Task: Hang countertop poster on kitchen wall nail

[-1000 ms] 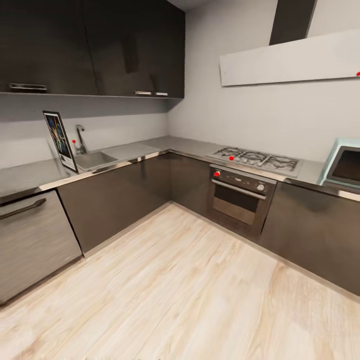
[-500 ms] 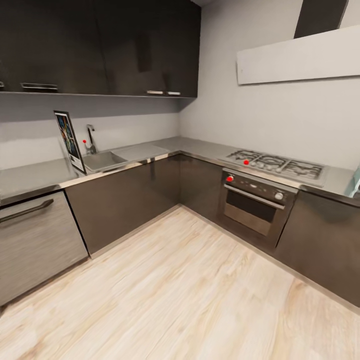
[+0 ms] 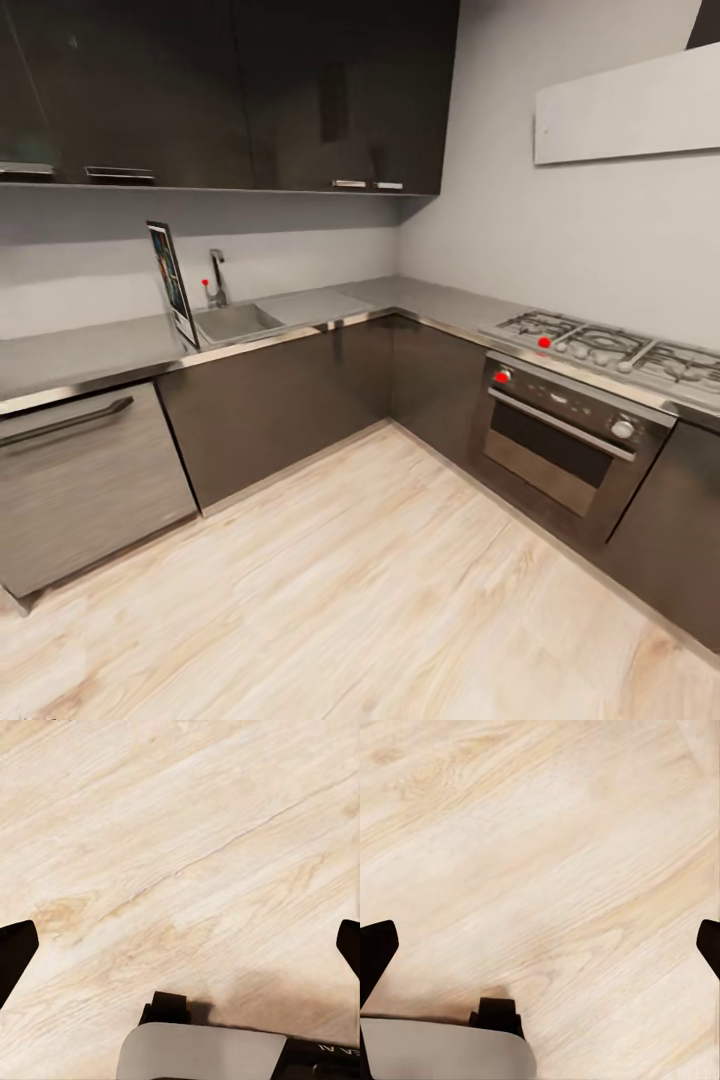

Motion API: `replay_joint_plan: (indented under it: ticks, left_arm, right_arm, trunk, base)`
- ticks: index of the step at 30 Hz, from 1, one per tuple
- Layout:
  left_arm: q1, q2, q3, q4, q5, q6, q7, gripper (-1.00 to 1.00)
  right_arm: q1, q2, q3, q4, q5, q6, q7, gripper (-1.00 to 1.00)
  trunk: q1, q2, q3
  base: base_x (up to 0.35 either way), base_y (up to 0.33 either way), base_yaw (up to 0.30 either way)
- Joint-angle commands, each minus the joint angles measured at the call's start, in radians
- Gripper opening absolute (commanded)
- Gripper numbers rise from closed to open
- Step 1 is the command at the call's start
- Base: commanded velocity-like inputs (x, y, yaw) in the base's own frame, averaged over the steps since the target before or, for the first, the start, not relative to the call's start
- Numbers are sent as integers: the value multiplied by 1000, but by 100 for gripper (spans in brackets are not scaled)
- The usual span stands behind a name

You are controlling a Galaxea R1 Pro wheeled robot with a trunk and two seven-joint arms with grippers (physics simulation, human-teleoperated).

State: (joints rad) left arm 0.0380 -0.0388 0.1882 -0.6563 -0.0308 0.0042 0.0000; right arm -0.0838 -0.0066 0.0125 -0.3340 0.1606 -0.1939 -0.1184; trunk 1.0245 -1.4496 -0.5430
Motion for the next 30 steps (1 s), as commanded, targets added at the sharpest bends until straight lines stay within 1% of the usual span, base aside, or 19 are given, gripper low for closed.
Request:
replay_joint_plan:
  ticks: [1,9,16,21,30]
  left_arm:
    - [0,-1,4,-2,-3,0,0,100]
    - [0,-1,4,-2,-3,0,0,100]
    - [0,-1,4,-2,-3,0,0,100]
    - [0,-1,4,-3,-3,0,0,100]
    - [0,-1,4,-3,-3,0,0,100]
  right_arm:
    - [-1,0,1,1,10,-2,-6,100]
    - [-1,0,1,1,10,-4,-7,100]
    - [-1,0,1,1,10,-4,-7,100]
    - [-1,0,1,1,10,-4,-7,100]
    - [-1,1,1,1,10,-4,-7,100]
  trunk:
    - [0,0,-1]
    - [0,0,-1]
    - [0,0,-1]
    - [0,0,-1]
    - [0,0,-1]
  base:
    - [241,-259,292]
    - [209,-278,293]
    - [43,-300,293]
    - [5,-94,293]
    - [1,-12,293]
